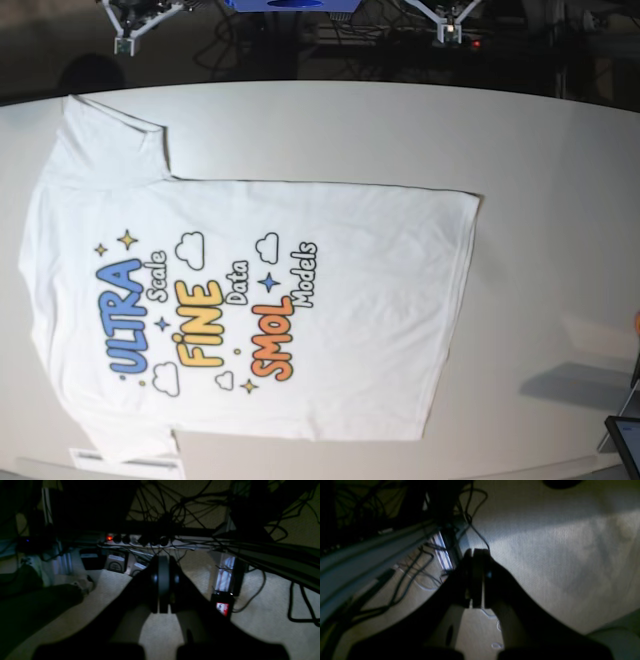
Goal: Fold the T-shirt properly
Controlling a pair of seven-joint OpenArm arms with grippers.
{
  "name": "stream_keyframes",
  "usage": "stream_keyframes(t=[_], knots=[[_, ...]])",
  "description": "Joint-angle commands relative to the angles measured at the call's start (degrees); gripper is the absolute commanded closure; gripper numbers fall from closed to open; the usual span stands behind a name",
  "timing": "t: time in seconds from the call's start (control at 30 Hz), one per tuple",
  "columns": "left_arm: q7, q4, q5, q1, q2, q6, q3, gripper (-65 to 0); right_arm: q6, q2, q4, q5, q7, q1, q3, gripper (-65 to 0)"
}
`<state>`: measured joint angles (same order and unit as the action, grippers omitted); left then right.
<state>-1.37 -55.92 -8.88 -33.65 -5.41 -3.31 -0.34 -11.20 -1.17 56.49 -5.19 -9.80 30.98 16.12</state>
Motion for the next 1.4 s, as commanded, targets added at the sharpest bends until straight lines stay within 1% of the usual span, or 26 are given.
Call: stream_keyframes(t=[0.0,0.23,0.5,0.53,0.6,0.67,0.8,0.93,1.03,1.13,1.2,1.27,1.37], knots=[[0.88,-0.56,0.14,-0.94,-0.35,0.28,-0.14,0.0,-0.53,-0.02,0.43,-0.13,0.18,1.15,0.10,0.0],[0.88,-6.72,0.05,-3.93,-0.35,0.28,-0.14,0.0,-0.53,0.07,5.53,-0.13,0.09,4.23,0.10,0.0],[0.88,-18.41,0.31,-8.77,-0.61,0.28,-0.14,0.0,-0.18,0.16,20.21,-0.13,0.09,12.23,0.80,-0.1],[0.88,-19.90,0.14,-9.30,-1.05,0.28,-0.14,0.0,-0.18,0.42,21.80,-0.13,0.00,13.02,1.77,-0.1],[0.88,-23.24,0.05,-10.61,-1.58,0.28,-0.14,0.0,-0.18,3.06,24.87,-0.04,0.00,14.16,5.38,-0.1],[0.88,-26.76,0.05,-11.93,-2.28,0.28,-0.14,0.0,-0.45,4.91,27.95,0.14,-0.70,14.25,10.39,-0.1],[0.88,-33.88,0.23,-14.66,-3.07,0.28,-0.14,0.0,-0.62,5.35,32.70,-0.04,-5.54,13.90,16.80,-0.1],[0.62,-38.45,0.40,-16.07,-3.07,0.28,-0.14,0.0,-0.62,5.35,36.13,0.14,-6.33,13.81,19.70,-0.1],[0.44,-37.84,0.40,-15.63,-3.07,0.28,-0.06,0.0,-0.62,5.26,36.04,0.22,-6.42,13.72,19.18,-0.3],[0.44,-35.73,0.40,-14.75,-3.07,0.28,0.12,0.0,-0.62,5.52,32.79,0.22,-6.42,12.49,19.09,-0.3],[0.44,-32.39,0.40,-13.87,-3.07,0.28,0.12,0.0,-0.71,5.43,28.13,0.22,-6.42,10.82,18.74,-0.3],[0.44,-26.76,0.40,-11.23,-3.07,0.28,0.21,0.0,-0.71,4.73,21.09,0.31,-6.42,8.36,16.36,-0.3],[0.44,-15.60,0.40,-6.75,-2.90,0.28,0.47,0.0,-0.71,1.74,9.23,0.31,-6.42,4.58,10.74,-0.3]])
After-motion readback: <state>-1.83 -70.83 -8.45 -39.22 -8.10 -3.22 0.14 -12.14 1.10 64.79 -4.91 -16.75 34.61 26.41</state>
